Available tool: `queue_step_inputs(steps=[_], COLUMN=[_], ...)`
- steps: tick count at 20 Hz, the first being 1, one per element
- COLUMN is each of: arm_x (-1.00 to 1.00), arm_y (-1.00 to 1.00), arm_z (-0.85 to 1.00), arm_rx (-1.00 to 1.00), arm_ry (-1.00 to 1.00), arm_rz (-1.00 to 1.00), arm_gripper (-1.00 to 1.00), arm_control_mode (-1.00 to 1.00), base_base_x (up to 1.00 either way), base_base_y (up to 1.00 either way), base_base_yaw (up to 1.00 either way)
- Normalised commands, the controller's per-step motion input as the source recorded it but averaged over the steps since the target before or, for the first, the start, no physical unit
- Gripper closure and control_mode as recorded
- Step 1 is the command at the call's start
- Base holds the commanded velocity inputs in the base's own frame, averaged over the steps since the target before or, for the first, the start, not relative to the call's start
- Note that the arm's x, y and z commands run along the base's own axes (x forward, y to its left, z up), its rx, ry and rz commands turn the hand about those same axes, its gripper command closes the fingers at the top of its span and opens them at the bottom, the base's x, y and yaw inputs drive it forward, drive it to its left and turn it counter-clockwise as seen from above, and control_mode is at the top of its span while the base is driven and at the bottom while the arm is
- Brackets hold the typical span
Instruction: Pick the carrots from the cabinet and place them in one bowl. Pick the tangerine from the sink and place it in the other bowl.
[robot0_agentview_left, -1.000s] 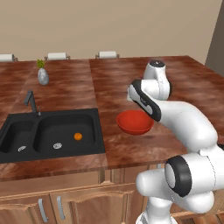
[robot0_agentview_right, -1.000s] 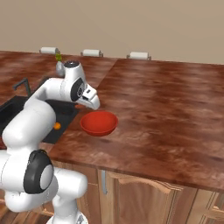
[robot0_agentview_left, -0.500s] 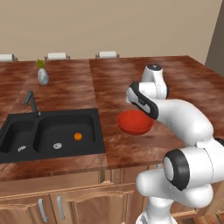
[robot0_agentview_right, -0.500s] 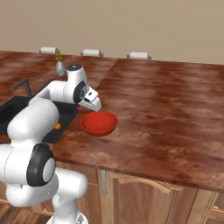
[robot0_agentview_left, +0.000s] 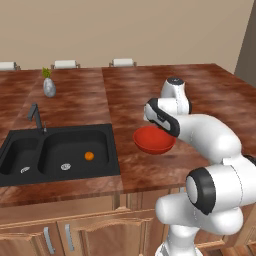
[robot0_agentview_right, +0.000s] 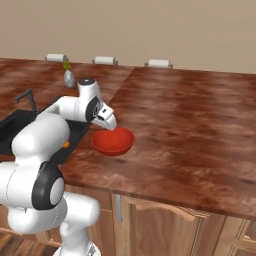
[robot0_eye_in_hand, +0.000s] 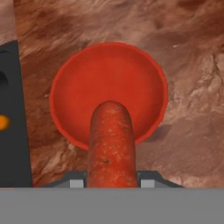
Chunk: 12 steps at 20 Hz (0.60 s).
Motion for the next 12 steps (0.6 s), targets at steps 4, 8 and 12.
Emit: queue_step_inputs(steps=[4,8,12], arm_x=[0.03,0.01,0.00], arm_y=[-0.04,-0.06,-0.03], arm_z=[-0.16,-0.15,-0.15], arm_rx=[0.00,0.00,0.00], arm_ry=[0.00,0.00,0.00], arm_rz=[0.00,0.00,0.00], arm_gripper=[1.00,1.00,1.00], arm_control_mode=[-1.00,-1.00,-1.00], base_base_x=[0.00,0.00,0.00], base_base_y=[0.00,0.00,0.00], base_base_yaw=[0.00,0.00,0.00])
